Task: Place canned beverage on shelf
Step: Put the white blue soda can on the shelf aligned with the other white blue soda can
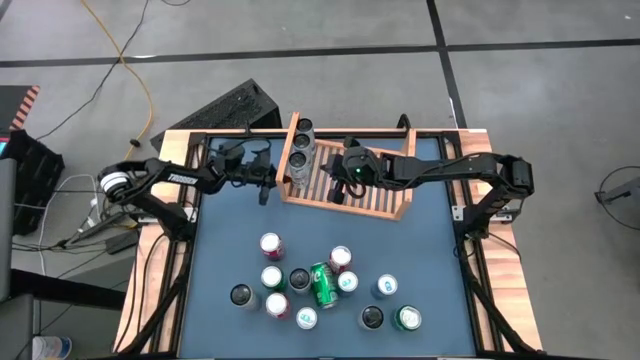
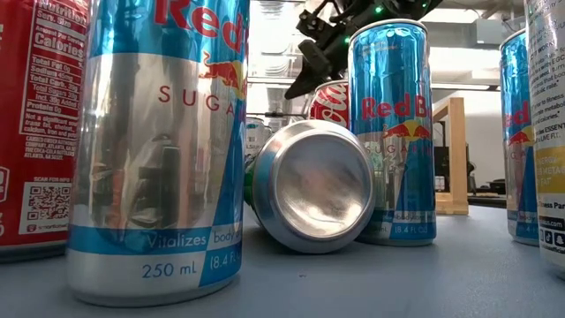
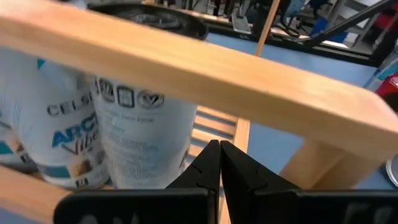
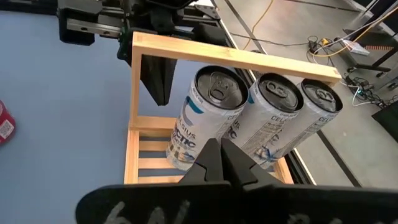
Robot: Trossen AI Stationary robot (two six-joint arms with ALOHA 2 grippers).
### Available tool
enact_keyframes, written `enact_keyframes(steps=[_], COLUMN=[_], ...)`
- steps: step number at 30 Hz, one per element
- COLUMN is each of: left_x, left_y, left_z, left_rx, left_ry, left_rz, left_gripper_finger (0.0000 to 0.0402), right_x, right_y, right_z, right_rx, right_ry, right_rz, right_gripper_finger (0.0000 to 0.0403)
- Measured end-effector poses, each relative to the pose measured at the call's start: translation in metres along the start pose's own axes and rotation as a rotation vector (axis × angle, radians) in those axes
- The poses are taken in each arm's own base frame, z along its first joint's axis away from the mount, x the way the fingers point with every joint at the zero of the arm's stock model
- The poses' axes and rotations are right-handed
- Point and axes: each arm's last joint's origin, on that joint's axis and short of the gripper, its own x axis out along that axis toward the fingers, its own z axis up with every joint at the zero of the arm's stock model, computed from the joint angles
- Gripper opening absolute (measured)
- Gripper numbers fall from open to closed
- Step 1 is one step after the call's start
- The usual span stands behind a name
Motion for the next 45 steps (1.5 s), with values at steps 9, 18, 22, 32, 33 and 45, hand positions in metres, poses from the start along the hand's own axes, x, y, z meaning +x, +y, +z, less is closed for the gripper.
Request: enact_keyframes(steps=[9,18,22,32,33,45], left_x=[0.006,0.012,0.012,0.011,0.011,0.011], left_y=[0.005,0.011,0.011,0.014,0.014,0.013], left_z=[-0.009,-0.017,-0.017,-0.018,-0.018,-0.026], left_rx=[0.009,0.023,0.011,0.021,0.020,-0.095], left_ry=[0.007,-0.010,-0.005,-0.002,-0.002,0.066], left_rz=[0.039,0.117,0.126,0.218,0.222,0.196], left_gripper_finger=[0.0000,0.0000,0.0000,0.0000,0.0000,0.0000], right_x=[0.000,0.000,0.000,0.000,0.000,0.018], right_y=[0.000,0.000,0.000,0.001,0.001,-0.003], right_z=[-0.001,-0.001,-0.001,-0.005,-0.006,-0.021], right_rx=[0.001,0.002,0.002,0.022,0.024,0.113], right_ry=[0.006,0.006,0.006,0.051,0.057,0.138], right_rz=[0.001,0.000,0.000,0.006,0.007,-0.015], right_gripper_finger=[0.0000,0.0000,0.0000,0.0000,0.0000,0.0000])
